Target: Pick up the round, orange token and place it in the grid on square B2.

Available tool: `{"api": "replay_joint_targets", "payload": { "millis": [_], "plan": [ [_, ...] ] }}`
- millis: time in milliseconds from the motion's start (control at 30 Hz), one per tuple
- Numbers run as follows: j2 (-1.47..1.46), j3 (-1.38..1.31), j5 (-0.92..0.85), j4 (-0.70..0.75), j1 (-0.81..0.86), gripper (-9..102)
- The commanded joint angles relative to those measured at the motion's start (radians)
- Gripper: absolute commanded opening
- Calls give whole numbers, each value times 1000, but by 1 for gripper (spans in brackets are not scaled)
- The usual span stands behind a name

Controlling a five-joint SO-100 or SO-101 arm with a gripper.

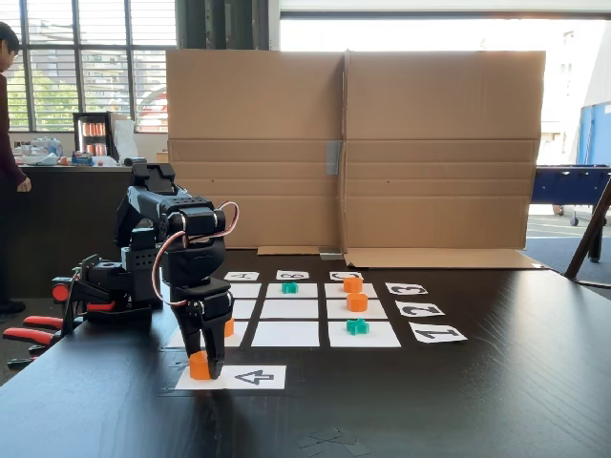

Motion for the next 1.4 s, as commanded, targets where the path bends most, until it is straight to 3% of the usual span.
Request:
{"api": "replay_joint_targets", "payload": {
  "millis": [0, 1367],
  "plan": [
    [5, -28, -8, -6, 9, -1],
    [597, 0, -5, 17, 60, -1]
  ]
}}
